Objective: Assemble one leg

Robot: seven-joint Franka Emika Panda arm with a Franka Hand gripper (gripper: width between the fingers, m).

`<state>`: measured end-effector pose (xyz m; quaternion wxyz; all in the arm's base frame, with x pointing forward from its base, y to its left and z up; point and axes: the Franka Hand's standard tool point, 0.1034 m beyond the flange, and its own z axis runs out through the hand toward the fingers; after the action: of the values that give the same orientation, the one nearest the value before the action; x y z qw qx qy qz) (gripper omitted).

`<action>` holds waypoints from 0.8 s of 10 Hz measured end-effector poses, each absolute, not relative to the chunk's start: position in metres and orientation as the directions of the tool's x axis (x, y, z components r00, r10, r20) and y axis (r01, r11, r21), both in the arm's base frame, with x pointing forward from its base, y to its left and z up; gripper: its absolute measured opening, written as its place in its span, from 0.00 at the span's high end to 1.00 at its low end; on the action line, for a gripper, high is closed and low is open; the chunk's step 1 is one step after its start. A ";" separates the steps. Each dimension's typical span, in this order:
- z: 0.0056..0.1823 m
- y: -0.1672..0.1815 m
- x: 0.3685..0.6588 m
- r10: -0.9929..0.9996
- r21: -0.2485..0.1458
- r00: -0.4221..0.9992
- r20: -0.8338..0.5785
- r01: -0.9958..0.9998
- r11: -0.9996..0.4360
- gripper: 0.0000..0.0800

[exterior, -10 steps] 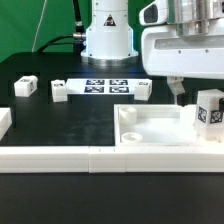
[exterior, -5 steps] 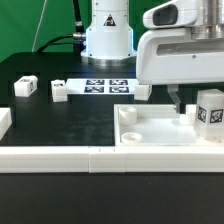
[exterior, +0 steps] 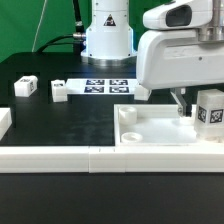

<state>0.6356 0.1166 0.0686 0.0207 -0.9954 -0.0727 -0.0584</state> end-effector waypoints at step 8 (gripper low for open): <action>0.068 0.115 0.635 -0.421 -0.106 0.904 0.074 -0.413 -0.905 0.64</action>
Offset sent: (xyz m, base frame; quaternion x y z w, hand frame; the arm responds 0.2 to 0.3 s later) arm 0.0000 0.0000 0.0000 0.0000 0.0000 0.0000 1.0000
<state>0.6350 0.1148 0.0678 0.0441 -0.9747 0.2140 -0.0479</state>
